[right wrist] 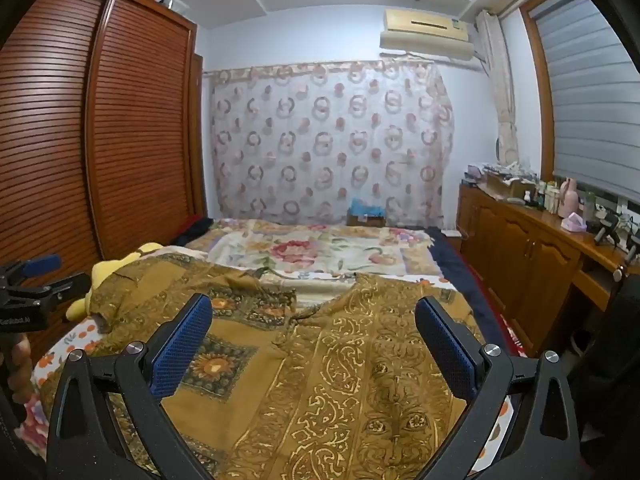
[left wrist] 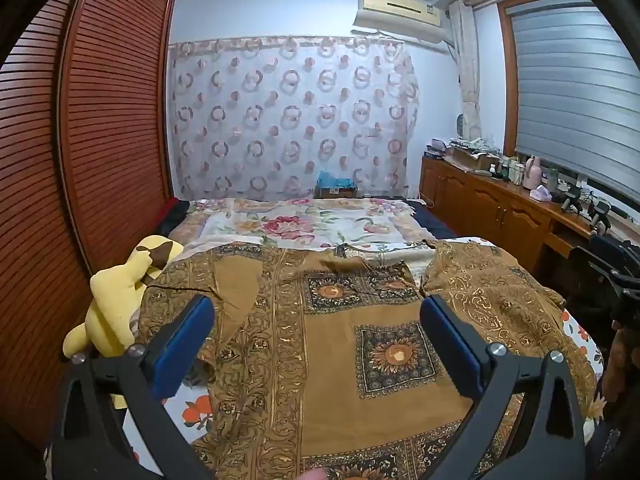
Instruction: Fold small clothes
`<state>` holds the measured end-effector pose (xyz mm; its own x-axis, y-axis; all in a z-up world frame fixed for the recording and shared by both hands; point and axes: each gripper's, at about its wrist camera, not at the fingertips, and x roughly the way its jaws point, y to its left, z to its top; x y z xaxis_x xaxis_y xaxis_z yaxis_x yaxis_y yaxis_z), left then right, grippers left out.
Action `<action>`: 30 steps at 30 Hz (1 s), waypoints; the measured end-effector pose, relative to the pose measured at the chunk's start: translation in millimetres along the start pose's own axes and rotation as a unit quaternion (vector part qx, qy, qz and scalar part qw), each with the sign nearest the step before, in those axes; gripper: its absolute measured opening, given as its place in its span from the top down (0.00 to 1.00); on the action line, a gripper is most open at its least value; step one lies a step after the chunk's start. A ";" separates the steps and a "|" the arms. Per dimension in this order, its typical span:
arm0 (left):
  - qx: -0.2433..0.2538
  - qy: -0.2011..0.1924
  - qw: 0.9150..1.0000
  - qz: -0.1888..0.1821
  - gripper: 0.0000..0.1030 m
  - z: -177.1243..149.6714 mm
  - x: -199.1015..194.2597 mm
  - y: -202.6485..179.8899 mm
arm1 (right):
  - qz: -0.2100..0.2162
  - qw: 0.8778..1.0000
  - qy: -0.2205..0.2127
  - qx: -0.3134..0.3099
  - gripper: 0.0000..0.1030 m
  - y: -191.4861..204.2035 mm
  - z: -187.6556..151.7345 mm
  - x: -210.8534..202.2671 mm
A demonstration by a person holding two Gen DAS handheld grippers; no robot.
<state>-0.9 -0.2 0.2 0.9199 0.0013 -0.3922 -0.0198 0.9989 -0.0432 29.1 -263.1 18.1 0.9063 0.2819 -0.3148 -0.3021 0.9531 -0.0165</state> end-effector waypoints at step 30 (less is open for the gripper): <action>0.012 -0.004 1.000 0.003 0.00 5.8 -8.9 -6.0 | 0.003 1.000 -0.001 0.006 0.00 2.1 -2.2 -2.7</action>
<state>-6.7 -5.9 9.2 0.9229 0.0079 -0.3851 -0.0159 0.9997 -0.0177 25.5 -262.1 16.8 0.9055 0.2871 -0.3125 -0.3031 0.9530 -0.0028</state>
